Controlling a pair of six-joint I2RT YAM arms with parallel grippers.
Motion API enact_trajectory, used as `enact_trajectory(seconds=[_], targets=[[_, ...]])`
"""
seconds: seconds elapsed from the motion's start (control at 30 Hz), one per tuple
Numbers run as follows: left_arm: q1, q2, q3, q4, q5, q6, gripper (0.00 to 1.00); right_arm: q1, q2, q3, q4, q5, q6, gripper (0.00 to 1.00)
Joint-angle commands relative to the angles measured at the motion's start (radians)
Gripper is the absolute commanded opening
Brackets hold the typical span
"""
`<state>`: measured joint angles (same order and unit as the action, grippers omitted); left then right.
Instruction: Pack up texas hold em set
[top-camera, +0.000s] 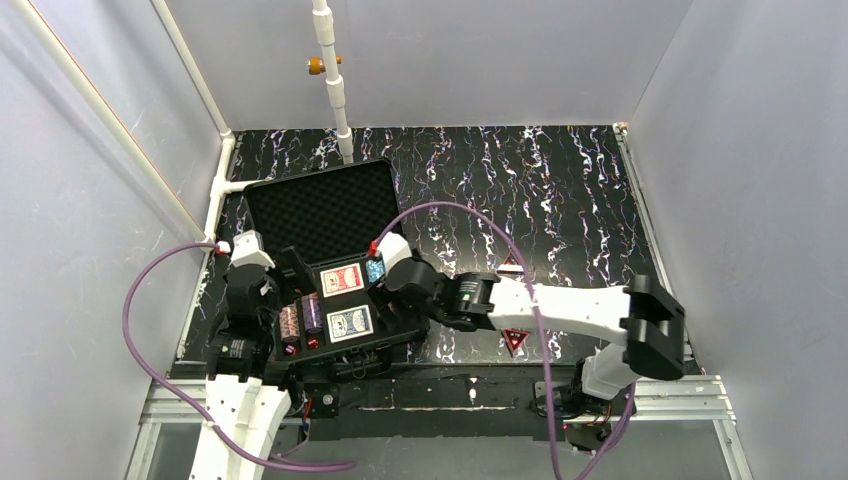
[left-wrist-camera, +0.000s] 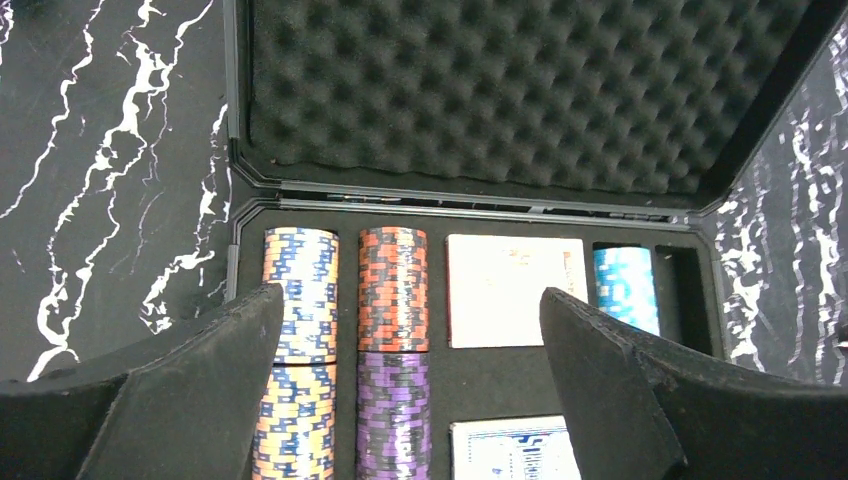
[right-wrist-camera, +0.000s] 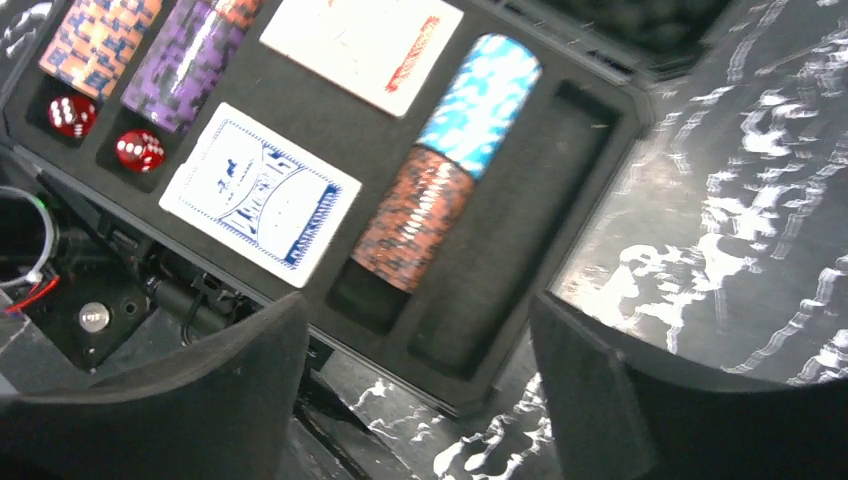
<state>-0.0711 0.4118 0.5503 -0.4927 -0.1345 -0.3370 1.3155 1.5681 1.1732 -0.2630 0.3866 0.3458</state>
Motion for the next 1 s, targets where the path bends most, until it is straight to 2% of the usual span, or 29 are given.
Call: enact_trajectory(seconds=[0.0,0.13,0.2,0.27,0.37,0.43,0.57,0.73,0.87,0.97], targets=[[-0.012,-0.027,0.048,-0.013,-0.025,-0.115,1.00,-0.013,-0.137,-0.043,-0.010,0.191,0.000,0.96],[-0.012,-0.002,0.085,-0.003,0.126,-0.074,0.99,-0.076,-0.211,-0.096,-0.027,0.216,0.043,0.98],[-0.012,0.011,0.093,0.012,0.240,-0.062,1.00,-0.144,-0.233,-0.113,-0.066,0.190,0.082,0.98],[-0.012,0.038,0.098,0.039,0.421,-0.015,0.99,-0.218,-0.255,-0.132,-0.099,0.163,0.113,0.98],[-0.014,0.134,0.108,0.100,0.591,-0.068,0.99,-0.317,-0.292,-0.167,-0.143,0.167,0.165,0.98],[-0.027,0.203,0.127,0.134,0.648,-0.080,0.99,-0.366,-0.321,-0.184,-0.178,0.195,0.197,0.98],[-0.196,0.280,0.165,0.195,0.552,-0.018,0.99,-0.415,-0.385,-0.200,-0.296,0.290,0.288,0.98],[-0.442,0.530,0.300,0.199,0.428,0.068,0.99,-0.417,-0.486,-0.266,-0.397,0.288,0.391,0.98],[-0.540,0.749,0.396,0.241,0.353,0.136,0.99,-0.418,-0.568,-0.324,-0.390,0.295,0.404,0.98],[-0.581,0.887,0.468,0.268,0.363,0.162,0.99,-0.418,-0.582,-0.320,-0.420,0.318,0.393,0.98]])
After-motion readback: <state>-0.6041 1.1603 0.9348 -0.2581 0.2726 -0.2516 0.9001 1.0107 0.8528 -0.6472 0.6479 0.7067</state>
